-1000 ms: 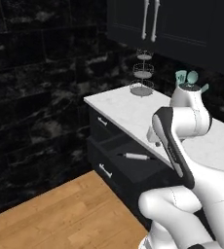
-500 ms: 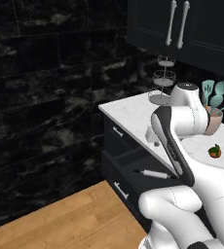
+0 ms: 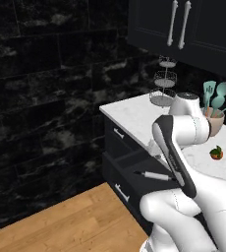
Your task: Pick the rolling pin from the drawer and place it on the counter.
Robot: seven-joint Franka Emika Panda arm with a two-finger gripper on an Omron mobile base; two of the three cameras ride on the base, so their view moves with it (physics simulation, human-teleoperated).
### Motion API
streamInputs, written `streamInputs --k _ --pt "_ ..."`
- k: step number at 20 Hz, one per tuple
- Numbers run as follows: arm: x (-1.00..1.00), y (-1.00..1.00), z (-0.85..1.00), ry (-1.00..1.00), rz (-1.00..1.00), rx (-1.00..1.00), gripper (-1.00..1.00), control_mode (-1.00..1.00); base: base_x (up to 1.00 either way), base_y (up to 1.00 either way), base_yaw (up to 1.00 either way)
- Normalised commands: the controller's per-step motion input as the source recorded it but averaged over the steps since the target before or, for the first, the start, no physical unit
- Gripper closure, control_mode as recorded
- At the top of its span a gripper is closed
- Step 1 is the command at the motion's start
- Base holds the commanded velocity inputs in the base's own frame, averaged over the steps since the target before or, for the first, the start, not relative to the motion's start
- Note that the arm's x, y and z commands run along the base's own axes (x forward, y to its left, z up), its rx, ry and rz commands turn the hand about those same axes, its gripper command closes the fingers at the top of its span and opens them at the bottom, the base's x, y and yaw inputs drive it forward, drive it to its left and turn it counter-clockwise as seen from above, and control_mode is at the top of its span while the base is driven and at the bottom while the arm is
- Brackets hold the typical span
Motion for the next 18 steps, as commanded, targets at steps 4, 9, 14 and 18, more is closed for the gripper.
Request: streamInputs --k 4,9,14,18 --pt "0.70 0.60 -0.91 0.01 0.15 -0.01 -1.00 -1.00 0.00 0.00 0.00" --pt "0.79 0.36 -0.76 0.02 0.18 -0.01 -1.00 -1.00 0.00 0.00 0.00" --pt "0.36 0.42 -0.76 0.07 0.17 -0.05 -1.00 -1.00 0.00 0.00 0.00" --pt "0.26 0.25 -0.73 0.11 0.17 -0.04 -1.00 -1.00 0.00 0.00 0.00"
